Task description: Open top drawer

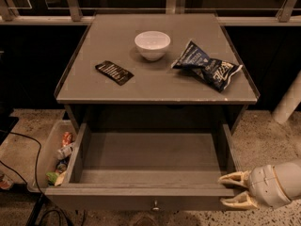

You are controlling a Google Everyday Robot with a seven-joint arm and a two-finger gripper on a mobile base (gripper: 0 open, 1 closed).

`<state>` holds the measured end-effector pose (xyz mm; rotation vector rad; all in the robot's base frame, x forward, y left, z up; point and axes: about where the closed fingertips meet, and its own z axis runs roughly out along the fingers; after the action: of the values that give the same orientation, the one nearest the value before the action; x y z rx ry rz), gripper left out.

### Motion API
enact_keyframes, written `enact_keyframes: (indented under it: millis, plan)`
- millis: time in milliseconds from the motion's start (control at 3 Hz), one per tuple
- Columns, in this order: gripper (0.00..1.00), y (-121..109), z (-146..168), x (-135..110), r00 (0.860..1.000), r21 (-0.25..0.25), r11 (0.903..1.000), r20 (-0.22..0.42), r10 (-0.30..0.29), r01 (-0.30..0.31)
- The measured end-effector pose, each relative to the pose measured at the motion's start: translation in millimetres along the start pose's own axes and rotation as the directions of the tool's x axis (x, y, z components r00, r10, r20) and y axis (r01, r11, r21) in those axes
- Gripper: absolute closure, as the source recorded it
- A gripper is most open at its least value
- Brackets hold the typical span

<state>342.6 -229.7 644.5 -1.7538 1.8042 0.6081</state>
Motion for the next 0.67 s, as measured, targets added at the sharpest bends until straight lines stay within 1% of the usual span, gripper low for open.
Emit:
enact_keyframes:
  millis: [667]
  plan:
    - [0.12, 0.0, 0.0, 0.0, 1.000, 0.000, 1.0000, 0.000, 0.000, 0.000]
